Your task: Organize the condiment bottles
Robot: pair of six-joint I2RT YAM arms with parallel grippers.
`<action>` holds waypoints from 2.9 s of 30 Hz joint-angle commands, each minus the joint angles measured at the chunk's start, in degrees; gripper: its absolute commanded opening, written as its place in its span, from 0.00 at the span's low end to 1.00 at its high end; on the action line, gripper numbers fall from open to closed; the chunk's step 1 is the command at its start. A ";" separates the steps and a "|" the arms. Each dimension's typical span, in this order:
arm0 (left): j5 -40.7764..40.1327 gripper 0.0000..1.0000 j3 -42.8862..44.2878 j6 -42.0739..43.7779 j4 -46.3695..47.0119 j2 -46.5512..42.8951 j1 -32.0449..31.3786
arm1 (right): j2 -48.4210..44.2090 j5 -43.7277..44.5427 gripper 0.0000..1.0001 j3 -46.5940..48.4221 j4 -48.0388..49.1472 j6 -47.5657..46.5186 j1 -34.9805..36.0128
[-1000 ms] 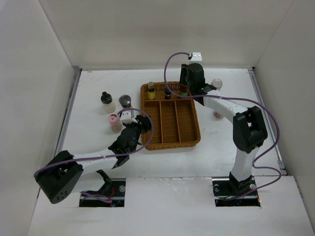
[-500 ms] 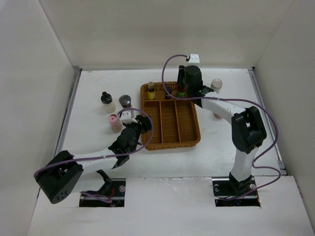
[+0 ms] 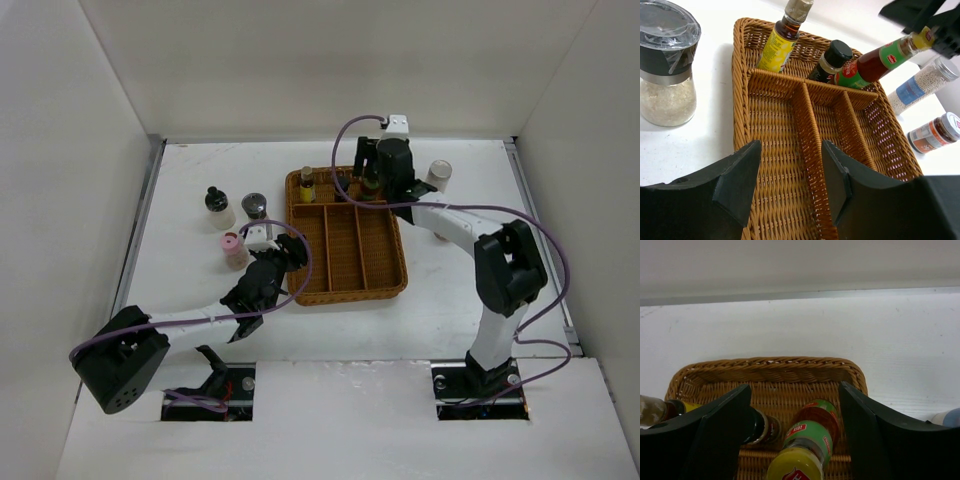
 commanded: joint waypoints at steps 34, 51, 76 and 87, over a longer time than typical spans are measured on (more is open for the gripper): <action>0.69 0.49 2.01 -0.61 4.00 0.57 -0.53 | -19.49 -2.63 0.75 -17.31 2.61 -0.77 3.74; 0.69 0.49 1.92 -0.61 4.00 0.48 -0.62 | -10.70 0.54 0.53 -11.42 5.06 -1.74 3.39; 0.69 0.49 1.75 -0.61 4.09 0.75 0.43 | 2.22 -2.19 0.43 6.51 2.08 -3.76 -0.48; 0.78 0.49 1.66 -0.61 4.09 0.57 0.43 | -0.15 -0.43 0.54 1.69 4.01 -4.82 0.40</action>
